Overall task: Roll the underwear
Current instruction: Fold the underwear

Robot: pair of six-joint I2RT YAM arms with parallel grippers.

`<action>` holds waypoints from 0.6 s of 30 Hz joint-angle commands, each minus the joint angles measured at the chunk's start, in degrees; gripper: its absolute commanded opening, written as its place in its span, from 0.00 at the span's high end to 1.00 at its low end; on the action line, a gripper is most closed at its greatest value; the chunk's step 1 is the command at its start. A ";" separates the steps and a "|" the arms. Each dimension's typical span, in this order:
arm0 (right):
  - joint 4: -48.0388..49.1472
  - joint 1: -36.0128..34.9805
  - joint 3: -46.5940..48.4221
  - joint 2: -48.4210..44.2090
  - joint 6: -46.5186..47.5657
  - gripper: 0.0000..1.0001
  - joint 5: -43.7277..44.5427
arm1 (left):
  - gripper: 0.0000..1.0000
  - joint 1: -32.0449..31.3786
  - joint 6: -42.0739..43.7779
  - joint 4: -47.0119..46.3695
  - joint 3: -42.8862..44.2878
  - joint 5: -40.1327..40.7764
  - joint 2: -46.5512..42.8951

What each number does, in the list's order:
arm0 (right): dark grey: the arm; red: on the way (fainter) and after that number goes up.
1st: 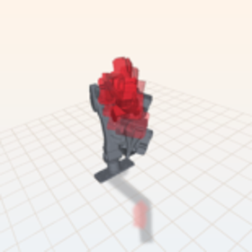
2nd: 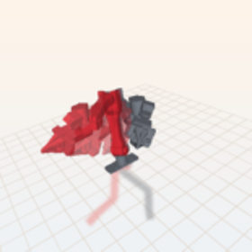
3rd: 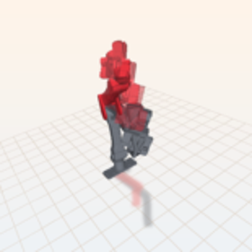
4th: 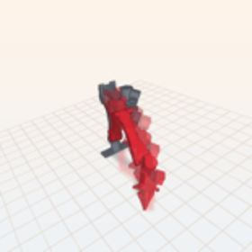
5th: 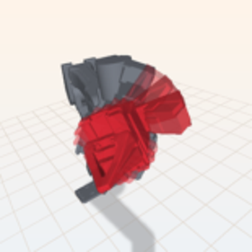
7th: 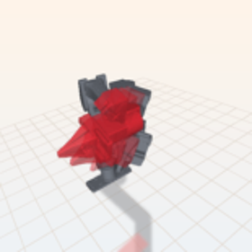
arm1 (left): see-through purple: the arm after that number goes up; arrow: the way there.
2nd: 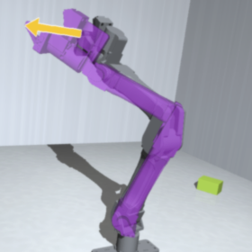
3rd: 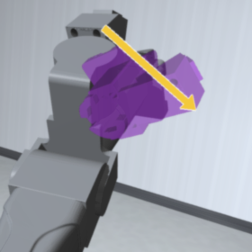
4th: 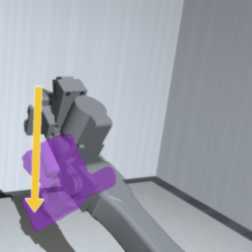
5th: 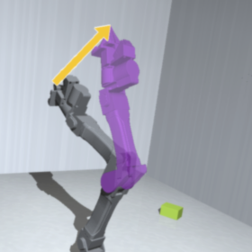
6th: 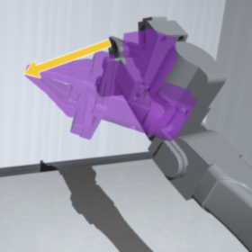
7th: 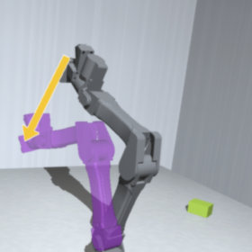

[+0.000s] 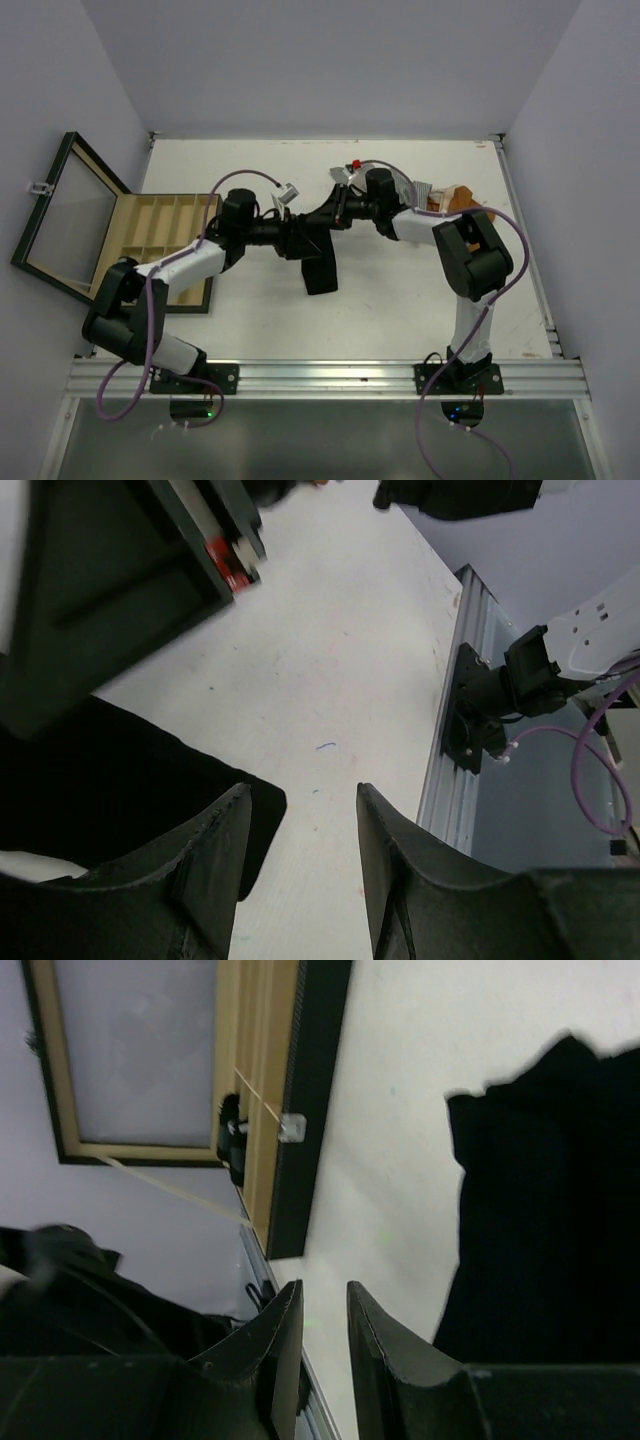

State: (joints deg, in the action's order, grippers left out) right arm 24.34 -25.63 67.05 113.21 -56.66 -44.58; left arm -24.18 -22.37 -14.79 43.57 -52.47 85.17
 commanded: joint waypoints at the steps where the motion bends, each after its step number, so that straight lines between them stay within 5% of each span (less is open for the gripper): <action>1: -6.93 -0.21 -5.07 -1.68 7.52 0.72 -2.45 | 0.50 3.17 8.10 8.68 4.58 0.51 -2.55; 8: -2.02 0.05 -14.65 0.61 10.70 0.80 -0.51 | 0.51 7.48 19.29 20.49 9.86 6.32 -4.39; 18: 13.45 -2.50 -25.30 -4.30 -2.92 0.80 3.01 | 0.55 6.70 43.94 29.89 6.79 11.75 -8.96</action>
State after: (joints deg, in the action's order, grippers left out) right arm 32.86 -26.81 42.63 112.18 -55.53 -43.27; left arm -16.95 7.44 10.48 51.27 -43.94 79.94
